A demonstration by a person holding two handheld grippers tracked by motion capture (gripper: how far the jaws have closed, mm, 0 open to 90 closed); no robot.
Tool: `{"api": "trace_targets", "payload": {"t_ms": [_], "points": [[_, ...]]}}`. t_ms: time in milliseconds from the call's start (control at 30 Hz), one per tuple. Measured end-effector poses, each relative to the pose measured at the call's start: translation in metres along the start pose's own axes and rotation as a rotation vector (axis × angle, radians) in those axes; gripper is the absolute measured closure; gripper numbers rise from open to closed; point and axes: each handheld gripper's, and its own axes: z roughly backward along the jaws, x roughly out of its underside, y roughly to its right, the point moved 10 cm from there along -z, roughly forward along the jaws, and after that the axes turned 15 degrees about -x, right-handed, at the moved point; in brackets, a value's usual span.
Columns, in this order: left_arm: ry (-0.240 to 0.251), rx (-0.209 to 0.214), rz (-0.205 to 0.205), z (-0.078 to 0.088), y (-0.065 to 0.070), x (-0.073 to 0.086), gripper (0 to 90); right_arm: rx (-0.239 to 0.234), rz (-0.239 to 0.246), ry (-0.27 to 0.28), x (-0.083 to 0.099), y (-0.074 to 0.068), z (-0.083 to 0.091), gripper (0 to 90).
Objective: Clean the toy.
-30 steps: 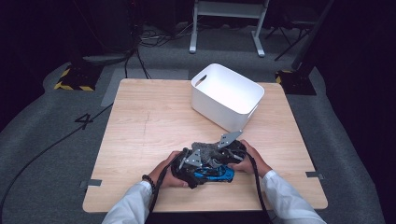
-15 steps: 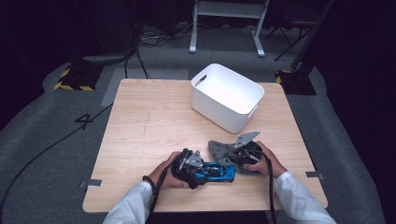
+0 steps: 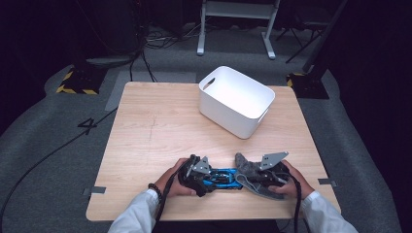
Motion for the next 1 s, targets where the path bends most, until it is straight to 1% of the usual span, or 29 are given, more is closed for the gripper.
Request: {"api": "trace_targets", "payload": {"t_ms": [100,167,267,300,400,467,533,600,633,700,733,800,833,867,900,967,1000], "points": [[0.000,0.000,0.000,0.000,0.000,0.000,19.0,-0.025,0.021,0.010,0.003,-0.014,-0.001,75.2],[-0.001,0.000,0.001,0.000,0.000,0.000,19.0,-0.067,0.045,0.003,0.003,-0.024,-0.003,75.2],[-0.002,0.000,0.001,0.000,0.000,0.000,19.0,-0.091,0.073,-0.002,0.002,-0.034,-0.006,75.2],[-0.003,0.000,0.001,0.000,0.000,0.000,18.9,-0.094,0.080,-0.005,0.001,-0.035,-0.008,75.2],[-0.002,0.002,0.003,0.001,-0.001,0.001,19.0,-0.094,0.076,-0.003,-0.001,-0.033,-0.010,75.4],[-0.003,0.005,0.005,0.001,0.000,0.001,19.2,-0.075,0.067,0.009,-0.002,-0.029,-0.010,75.4],[-0.002,0.006,0.006,0.001,0.000,0.001,19.4,-0.039,0.069,0.010,-0.002,-0.023,-0.008,75.1],[-0.001,0.004,0.006,0.001,0.000,0.001,19.7,0.038,0.053,0.016,-0.002,-0.010,-0.004,75.0],[-0.001,0.003,0.007,0.001,0.000,0.000,19.7,0.058,0.034,0.029,-0.002,-0.004,-0.003,75.0],[-0.002,0.000,0.006,0.000,0.000,0.000,19.7,0.080,-0.001,0.050,-0.004,0.006,-0.003,75.0],[-0.003,-0.001,0.007,0.000,0.000,0.000,19.7,0.094,-0.009,0.052,-0.005,0.010,-0.004,74.9],[-0.003,-0.006,0.014,0.000,0.000,0.000,19.7,0.108,-0.019,0.047,-0.006,0.013,-0.004,75.0],[-0.004,-0.010,0.016,0.000,0.000,-0.001,19.6,0.108,-0.023,0.044,-0.007,0.013,-0.004,75.3],[-0.004,-0.014,0.020,-0.001,0.000,-0.001,19.5,0.102,-0.016,0.040,-0.007,0.012,-0.005,75.6],[-0.010,-0.018,0.022,0.000,0.001,-0.001,19.4,0.087,-0.010,0.042,-0.007,0.009,-0.005,75.8],[-0.012,-0.020,0.024,0.000,0.001,-0.001,19.2,0.038,-0.008,0.050,-0.006,0.001,-0.007,75.9],[-0.012,-0.021,0.024,0.000,0.001,-0.001,19.1,0.012,0.007,0.042,-0.005,-0.004,-0.007,75.8]]}}
